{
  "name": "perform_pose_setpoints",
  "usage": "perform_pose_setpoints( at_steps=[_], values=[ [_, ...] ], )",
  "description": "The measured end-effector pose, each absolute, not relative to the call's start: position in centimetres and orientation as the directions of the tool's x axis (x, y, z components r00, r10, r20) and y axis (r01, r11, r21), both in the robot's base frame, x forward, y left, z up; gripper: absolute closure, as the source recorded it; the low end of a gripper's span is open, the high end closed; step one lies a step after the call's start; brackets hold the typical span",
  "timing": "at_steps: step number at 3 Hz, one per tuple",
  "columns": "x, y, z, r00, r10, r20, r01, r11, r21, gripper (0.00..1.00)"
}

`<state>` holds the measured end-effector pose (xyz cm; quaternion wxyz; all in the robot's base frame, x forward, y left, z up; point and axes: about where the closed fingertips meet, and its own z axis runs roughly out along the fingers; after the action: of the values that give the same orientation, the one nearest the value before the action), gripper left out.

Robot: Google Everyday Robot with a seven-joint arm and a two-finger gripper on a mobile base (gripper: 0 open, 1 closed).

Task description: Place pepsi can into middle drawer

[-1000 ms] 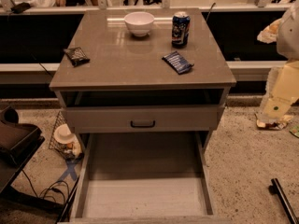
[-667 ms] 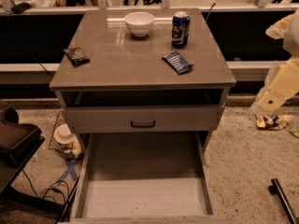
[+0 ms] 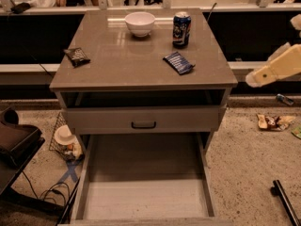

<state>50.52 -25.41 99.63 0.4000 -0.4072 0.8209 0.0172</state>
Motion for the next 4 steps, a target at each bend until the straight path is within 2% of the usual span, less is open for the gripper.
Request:
perform_pose_setpoints(
  at_steps=[2, 3, 4],
  values=[
    [56.8, -24.6, 100.8, -0.258, -0.399, -0.880, -0.536, 0.817, -0.214, 0.00],
    [58.0, -23.0, 100.1, -0.231, -0.301, -0.925, -0.470, 0.867, -0.165, 0.00],
    [59.1, -23.6, 101.4, -0.183, -0.276, -0.944, -0.405, 0.896, -0.183, 0.00]
  ],
)
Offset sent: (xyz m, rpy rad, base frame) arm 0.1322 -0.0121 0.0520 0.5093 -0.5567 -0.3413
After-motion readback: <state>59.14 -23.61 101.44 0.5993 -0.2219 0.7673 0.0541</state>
